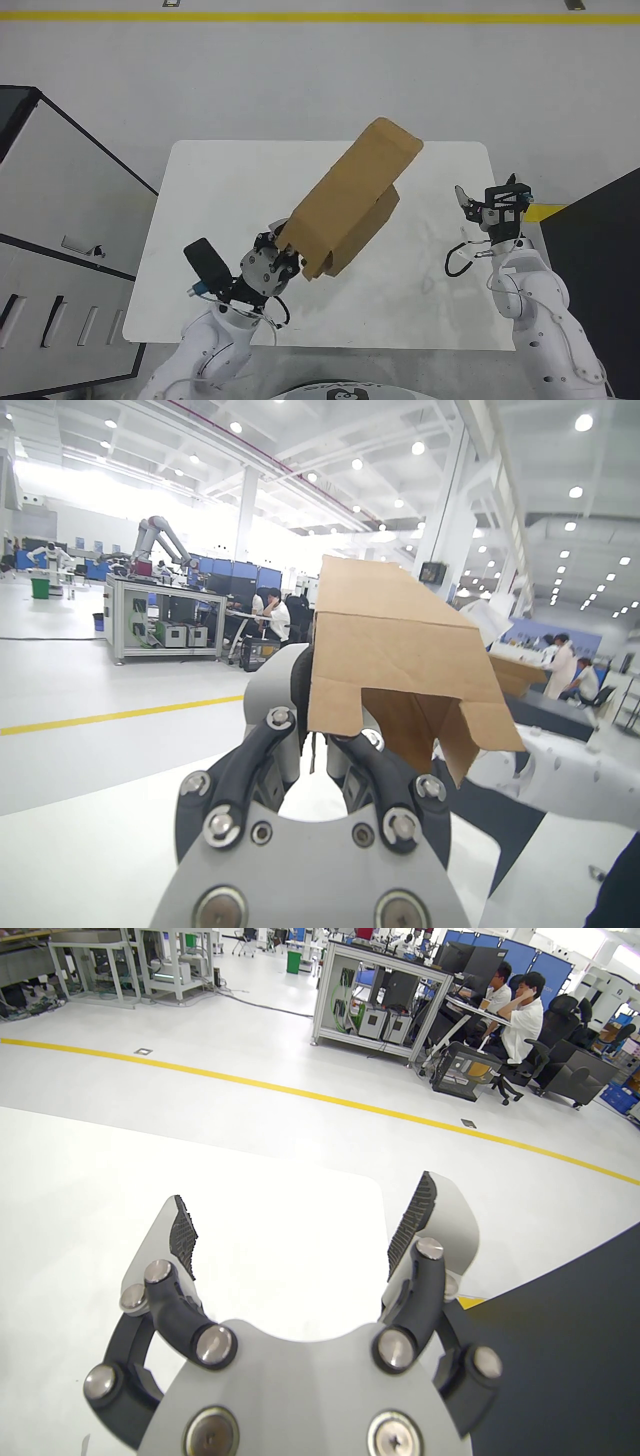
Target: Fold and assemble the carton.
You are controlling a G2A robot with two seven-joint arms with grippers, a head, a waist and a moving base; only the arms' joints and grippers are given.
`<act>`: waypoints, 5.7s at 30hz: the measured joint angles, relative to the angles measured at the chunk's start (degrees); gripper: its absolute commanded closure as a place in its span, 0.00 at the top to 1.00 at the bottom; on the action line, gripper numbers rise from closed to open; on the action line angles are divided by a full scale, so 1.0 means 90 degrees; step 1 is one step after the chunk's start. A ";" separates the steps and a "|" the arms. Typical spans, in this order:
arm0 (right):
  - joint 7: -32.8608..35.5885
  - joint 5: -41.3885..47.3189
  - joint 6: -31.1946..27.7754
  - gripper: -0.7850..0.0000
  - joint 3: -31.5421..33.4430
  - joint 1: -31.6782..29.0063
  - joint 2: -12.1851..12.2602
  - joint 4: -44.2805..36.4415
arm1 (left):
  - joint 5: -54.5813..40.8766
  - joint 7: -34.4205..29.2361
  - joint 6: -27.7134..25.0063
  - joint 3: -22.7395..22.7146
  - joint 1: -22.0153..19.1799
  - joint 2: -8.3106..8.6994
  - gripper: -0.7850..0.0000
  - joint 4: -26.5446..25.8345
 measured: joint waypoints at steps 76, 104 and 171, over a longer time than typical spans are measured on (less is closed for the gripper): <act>0.0000 0.0000 0.0000 1.00 0.0000 0.0000 0.0000 0.0000 | -0.8917 -0.4251 0.0149 -0.0223 -0.0131 0.0044 0.00 -0.0553; 0.0000 0.0000 0.0000 1.00 0.0000 0.0000 0.0000 0.0000 | -1.2607 -0.5648 0.0913 -0.0504 -0.0224 0.0068 0.00 -0.0440; 0.2390 0.5625 -0.5644 1.00 -0.0493 0.0239 0.0546 -0.0279 | -1.3229 -0.4342 0.1635 -0.0219 -0.0598 -0.0106 0.00 -0.0217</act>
